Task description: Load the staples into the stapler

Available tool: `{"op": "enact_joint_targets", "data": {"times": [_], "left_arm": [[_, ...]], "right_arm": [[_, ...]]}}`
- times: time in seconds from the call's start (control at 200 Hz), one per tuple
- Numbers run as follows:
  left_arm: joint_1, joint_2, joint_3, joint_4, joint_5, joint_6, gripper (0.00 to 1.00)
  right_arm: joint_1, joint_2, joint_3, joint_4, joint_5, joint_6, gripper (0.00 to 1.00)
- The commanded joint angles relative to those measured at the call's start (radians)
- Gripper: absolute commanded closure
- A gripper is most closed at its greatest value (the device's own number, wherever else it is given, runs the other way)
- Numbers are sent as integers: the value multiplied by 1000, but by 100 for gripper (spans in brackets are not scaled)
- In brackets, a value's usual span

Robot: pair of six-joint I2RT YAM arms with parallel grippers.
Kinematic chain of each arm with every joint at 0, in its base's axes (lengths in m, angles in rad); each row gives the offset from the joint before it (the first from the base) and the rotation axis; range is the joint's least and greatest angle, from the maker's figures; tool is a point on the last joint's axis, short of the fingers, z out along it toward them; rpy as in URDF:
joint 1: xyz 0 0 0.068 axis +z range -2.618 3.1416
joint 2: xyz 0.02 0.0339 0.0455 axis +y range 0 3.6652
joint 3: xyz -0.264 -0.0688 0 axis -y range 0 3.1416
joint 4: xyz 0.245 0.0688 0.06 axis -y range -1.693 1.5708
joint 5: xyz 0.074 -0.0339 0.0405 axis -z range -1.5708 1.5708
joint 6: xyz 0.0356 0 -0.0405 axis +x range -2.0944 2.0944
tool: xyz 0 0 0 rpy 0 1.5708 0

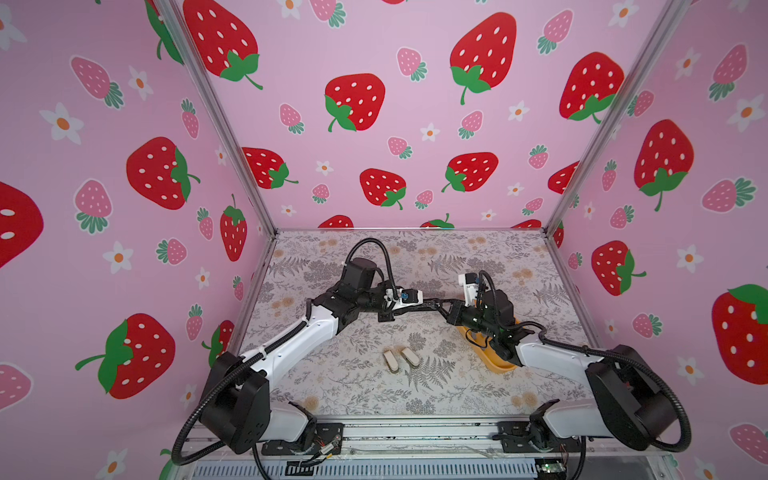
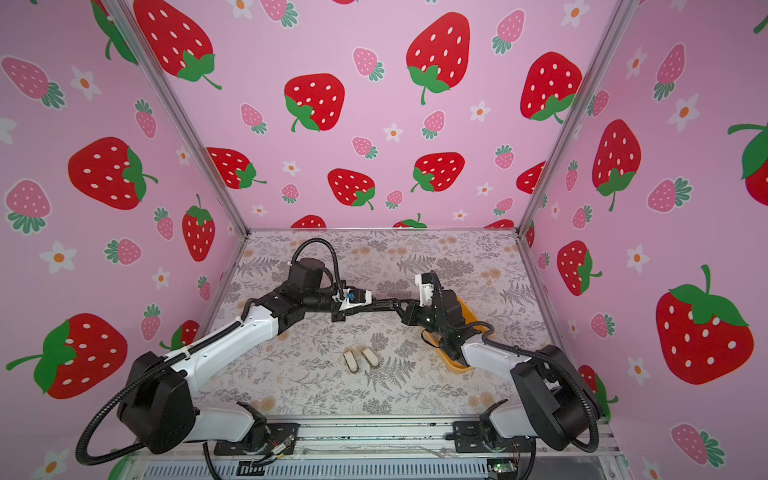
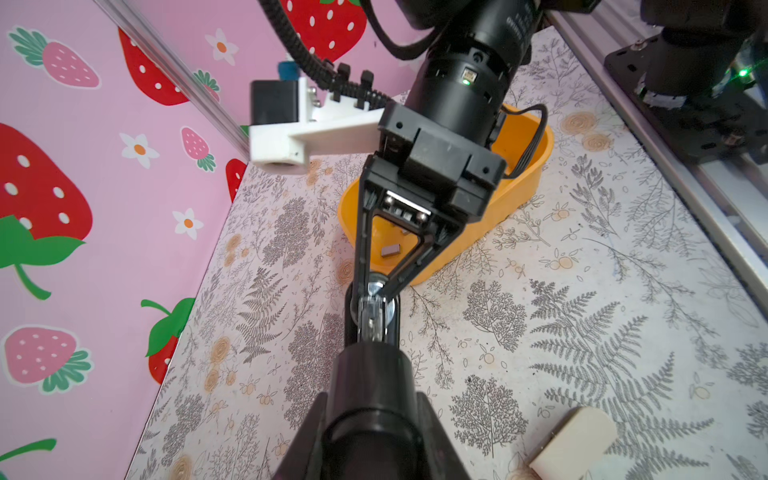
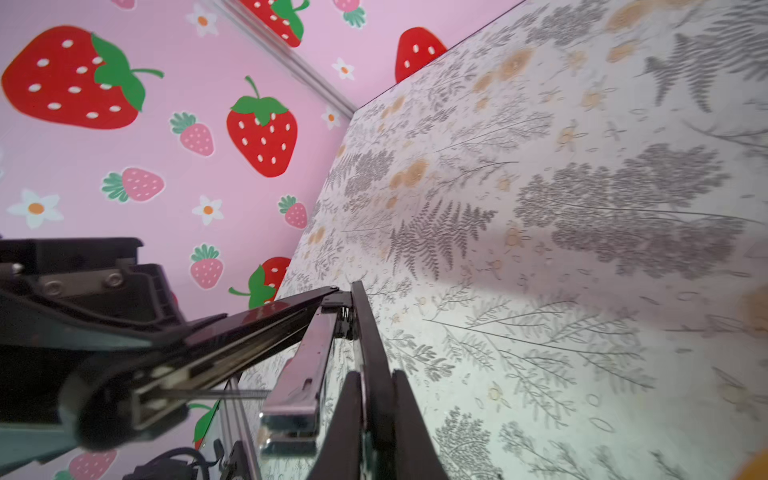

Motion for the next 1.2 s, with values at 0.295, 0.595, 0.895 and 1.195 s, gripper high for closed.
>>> {"op": "enact_joint_targets", "data": {"times": [0.295,0.595,0.895,1.195], "left_arm": [[-15,-57,72,-6,168,23,100],[-49,-19,154,-218,65,128,100],[-46,14,211,-393,99,257,100],[-44,57,286,-606,131,369,100]], "right_arm": [[-41,28,15,-192,188,-68,89],[-40,-37,72,-261,215,-174,62],[-41,-165,57,-239,234,-280,34],[37,-323,-213,345,104,-478,23]]}}
